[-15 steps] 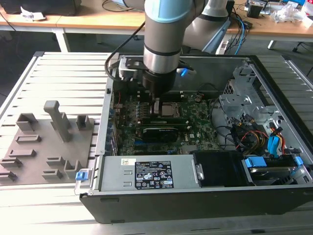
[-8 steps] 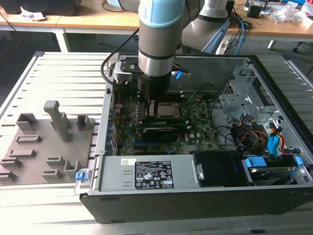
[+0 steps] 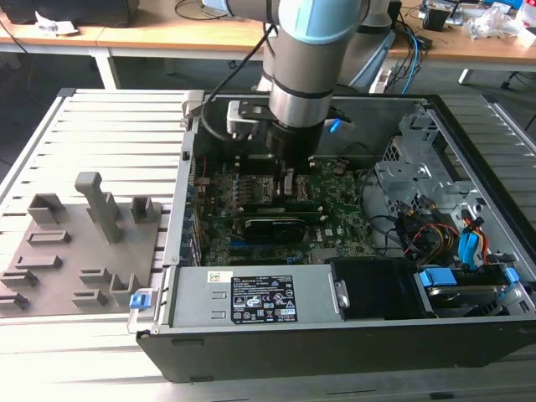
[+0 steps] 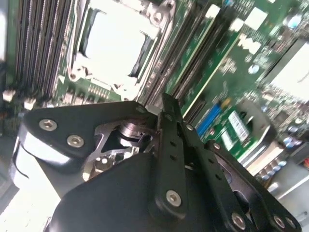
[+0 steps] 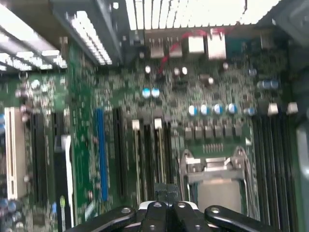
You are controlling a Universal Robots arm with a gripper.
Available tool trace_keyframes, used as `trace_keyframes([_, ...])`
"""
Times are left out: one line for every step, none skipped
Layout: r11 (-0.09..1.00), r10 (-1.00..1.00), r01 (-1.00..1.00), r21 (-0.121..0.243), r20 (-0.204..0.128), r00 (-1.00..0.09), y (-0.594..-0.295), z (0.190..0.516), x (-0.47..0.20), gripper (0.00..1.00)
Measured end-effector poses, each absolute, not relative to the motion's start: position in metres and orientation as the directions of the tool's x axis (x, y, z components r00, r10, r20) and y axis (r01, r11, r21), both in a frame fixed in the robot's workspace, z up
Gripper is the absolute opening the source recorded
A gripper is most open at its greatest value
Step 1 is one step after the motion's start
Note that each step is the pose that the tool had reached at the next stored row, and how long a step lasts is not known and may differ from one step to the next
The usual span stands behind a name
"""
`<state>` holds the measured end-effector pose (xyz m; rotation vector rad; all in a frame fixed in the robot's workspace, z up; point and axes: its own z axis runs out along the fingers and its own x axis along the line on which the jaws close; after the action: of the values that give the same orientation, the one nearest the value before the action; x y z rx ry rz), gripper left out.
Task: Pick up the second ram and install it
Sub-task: 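Press down the second ram until it locks into place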
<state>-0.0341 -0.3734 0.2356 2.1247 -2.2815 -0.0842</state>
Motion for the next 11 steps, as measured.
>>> trace_keyframes([0.070, -0.997, -0.996, 0.055, -0.020, -0.072, -0.373, 0.238, -0.033, 0.11])
trace_keyframes([0.070, -0.997, -0.996, 0.055, -0.020, -0.072, -0.373, 0.245, -0.033, 0.11])
trace_keyframes([0.070, -0.997, -0.996, 0.055, -0.020, -0.071, -0.372, 0.254, -0.033, 0.11])
trace_keyframes([0.070, -0.997, -0.996, 0.055, -0.020, -0.072, -0.372, 0.263, -0.033, 0.11])
trace_keyframes([0.070, -0.997, -0.996, 0.055, -0.020, -0.072, -0.372, 0.274, -0.033, 0.11])
trace_keyframes([0.070, -0.997, -0.996, 0.055, -0.020, -0.072, -0.372, 0.281, -0.033, 0.11])
trace_keyframes([0.070, -0.997, -0.996, 0.055, -0.020, -0.072, -0.372, 0.284, -0.033, 0.11])
trace_keyframes([0.070, -0.997, -0.996, 0.055, -0.020, -0.072, -0.372, 0.284, -0.033, 0.11])
trace_keyframes([0.070, -0.997, -0.996, 0.055, -0.021, -0.072, -0.372, 0.284, -0.033, 0.11])
trace_keyframes([0.070, -0.997, -0.996, 0.055, -0.020, -0.072, -0.372, 0.285, -0.033, 0.11])
trace_keyframes([0.070, -0.997, -0.996, 0.055, -0.020, -0.072, -0.372, 0.285, -0.033, 0.11])
